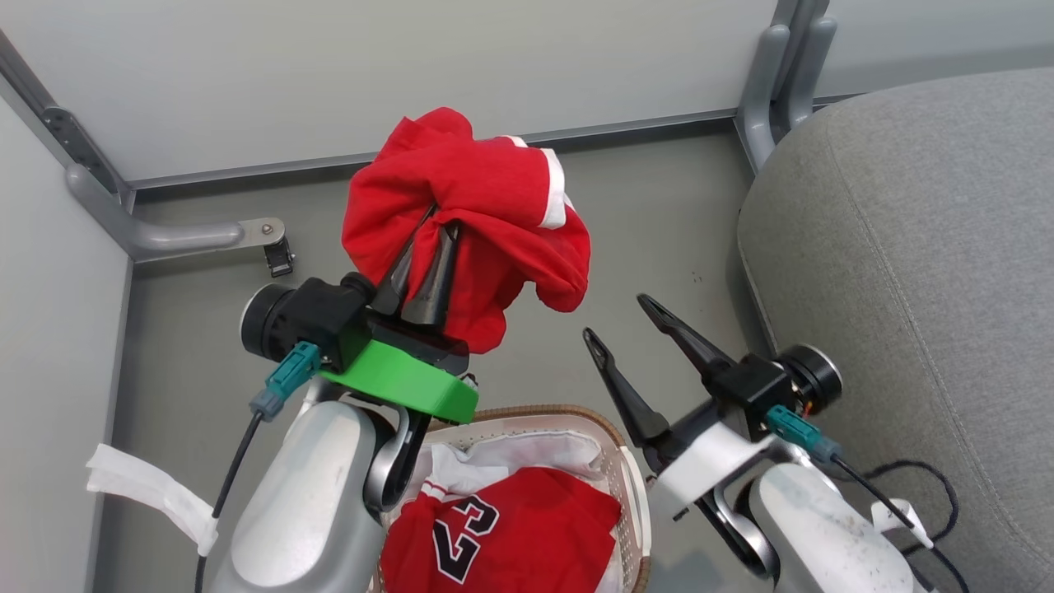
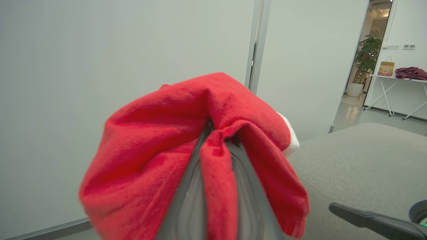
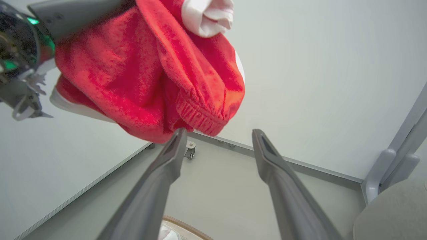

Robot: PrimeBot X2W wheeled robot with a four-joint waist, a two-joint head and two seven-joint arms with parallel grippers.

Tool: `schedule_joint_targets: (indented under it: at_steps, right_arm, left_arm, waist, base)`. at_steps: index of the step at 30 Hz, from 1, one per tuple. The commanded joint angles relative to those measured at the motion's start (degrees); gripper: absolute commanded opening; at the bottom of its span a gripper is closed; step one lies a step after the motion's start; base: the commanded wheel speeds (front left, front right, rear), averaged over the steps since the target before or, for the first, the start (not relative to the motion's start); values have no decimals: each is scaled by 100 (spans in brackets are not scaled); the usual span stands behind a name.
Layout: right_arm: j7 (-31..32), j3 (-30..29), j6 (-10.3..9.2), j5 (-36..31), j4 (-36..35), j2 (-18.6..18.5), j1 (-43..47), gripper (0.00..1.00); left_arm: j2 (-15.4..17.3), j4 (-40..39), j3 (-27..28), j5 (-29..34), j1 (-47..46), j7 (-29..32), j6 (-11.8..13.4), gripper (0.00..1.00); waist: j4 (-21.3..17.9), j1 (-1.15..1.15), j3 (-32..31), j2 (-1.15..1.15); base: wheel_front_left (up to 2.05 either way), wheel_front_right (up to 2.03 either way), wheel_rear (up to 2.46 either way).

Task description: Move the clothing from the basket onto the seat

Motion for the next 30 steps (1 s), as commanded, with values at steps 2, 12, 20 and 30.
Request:
schedule_joint_targets:
  at_steps: [2,12,20,30]
  right_arm:
    - [-27,417,-6,18,-145,-208,-403,100]
    - [-27,1669,-6,-147,59,-804,-1869,100]
    - [-27,1798,-6,-448,695,-621,-2131,100]
    - [-27,2214,-6,-116,1494,-272,-2495,100]
  left_arm:
    - [8,-10,-72,-48,-41,-3,-17,0]
    - [10,95,-421,-139,39,-3,-17,0]
    - [9,89,-609,-209,-11,-3,-17,0]
    - [6,-64,-1307,-789,-130,-3,-17,0]
  waist:
    - [29,0,44,0]
    - [146,0,116,0]
    - [158,0,137,0]
    - [368,0,224,0]
  base:
    - [0,0,0]
    - [0,0,0]
    - [0,0,0]
    - [0,0,0]
